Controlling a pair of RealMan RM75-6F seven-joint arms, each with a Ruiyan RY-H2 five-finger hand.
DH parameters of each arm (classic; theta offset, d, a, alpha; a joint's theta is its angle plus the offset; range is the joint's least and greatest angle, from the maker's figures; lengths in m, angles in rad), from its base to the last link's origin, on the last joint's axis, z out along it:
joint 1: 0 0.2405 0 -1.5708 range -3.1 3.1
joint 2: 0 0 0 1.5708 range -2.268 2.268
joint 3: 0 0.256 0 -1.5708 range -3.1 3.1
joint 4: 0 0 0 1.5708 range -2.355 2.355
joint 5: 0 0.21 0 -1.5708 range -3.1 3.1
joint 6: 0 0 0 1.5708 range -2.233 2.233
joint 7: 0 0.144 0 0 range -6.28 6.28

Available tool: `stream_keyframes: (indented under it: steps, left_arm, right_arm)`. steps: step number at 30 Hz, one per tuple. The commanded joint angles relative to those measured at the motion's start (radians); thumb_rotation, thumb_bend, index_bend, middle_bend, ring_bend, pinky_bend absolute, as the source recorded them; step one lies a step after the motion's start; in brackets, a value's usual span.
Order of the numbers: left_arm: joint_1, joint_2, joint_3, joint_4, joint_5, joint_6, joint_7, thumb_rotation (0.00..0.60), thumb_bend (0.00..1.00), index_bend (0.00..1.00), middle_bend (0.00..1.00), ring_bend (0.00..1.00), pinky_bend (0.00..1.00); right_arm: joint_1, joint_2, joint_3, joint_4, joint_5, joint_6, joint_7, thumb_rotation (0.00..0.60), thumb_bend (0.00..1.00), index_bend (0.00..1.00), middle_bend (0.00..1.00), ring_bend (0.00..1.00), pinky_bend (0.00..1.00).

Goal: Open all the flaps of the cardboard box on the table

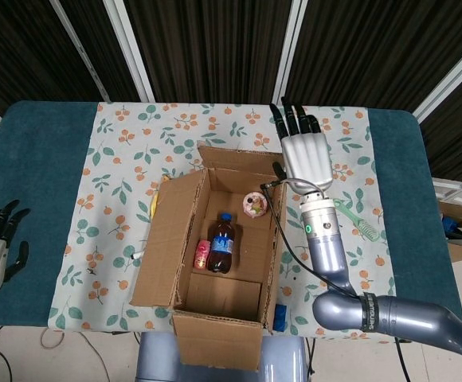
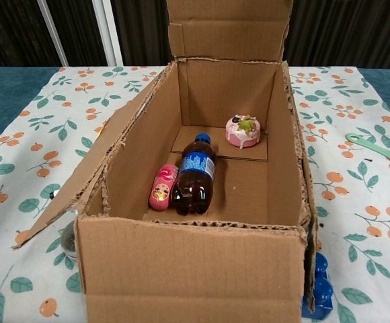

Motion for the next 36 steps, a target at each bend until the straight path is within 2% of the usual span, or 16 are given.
stream_keyframes:
  steps: [1,4,17,19,24,31,34,36]
  left_arm:
    - [0.0,-0.001,-0.002,0.001,-0.004,-0.004,0.002,0.6,0.51,0.18,0.09,0.14,0.08]
    - [0.0,-0.002,-0.004,0.002,-0.005,-0.004,0.003,0.6,0.51,0.17,0.09,0.14,0.08]
    - [0.005,-0.005,-0.016,0.003,-0.012,0.001,0.01,0.6,0.51,0.18,0.09,0.14,0.08]
    - [0.007,-0.003,-0.017,0.001,-0.01,0.007,0.009,0.6,0.51,0.18,0.09,0.14,0.08]
    - [0.011,-0.001,-0.025,0.003,-0.013,0.015,0.009,0.6,0.51,0.18,0.09,0.14,0.08]
    - [0.007,-0.003,-0.028,0.009,-0.022,0.001,0.011,0.6,0.51,0.17,0.09,0.14,0.08]
    - [0.006,-0.004,-0.024,0.01,-0.018,-0.006,0.014,0.6,0.51,0.18,0.09,0.14,0.08]
    - [0.004,-0.004,-0.02,0.007,-0.017,-0.015,0.019,0.6,0.51,0.18,0.09,0.14,0.08]
  right_arm:
    - [0.013,0.008,0.017,0.037,0.032,-0.021,0.021,0.6,0.29,0.0,0.0,0.08,0.2]
    - [0.024,0.002,0.017,0.071,0.038,-0.031,0.032,0.6,0.29,0.0,0.0,0.08,0.2]
    - [0.096,-0.108,0.0,0.361,0.034,-0.11,0.138,0.6,0.29,0.0,0.0,0.08,0.2]
    - [0.115,-0.145,-0.018,0.46,0.037,-0.16,0.158,0.6,0.29,0.0,0.0,0.08,0.2]
    - [0.126,-0.171,-0.048,0.549,0.056,-0.265,0.188,0.6,0.29,0.0,0.0,0.08,0.2]
    - [0.105,-0.165,-0.052,0.556,0.03,-0.26,0.25,0.6,0.29,0.0,0.0,0.08,0.2]
    - [0.064,-0.109,-0.053,0.477,0.008,-0.225,0.273,0.6,0.26,0.0,0.0,0.08,0.2]
    - [0.017,-0.04,-0.064,0.38,-0.006,-0.207,0.284,0.6,0.24,0.0,0.0,0.08,0.2]
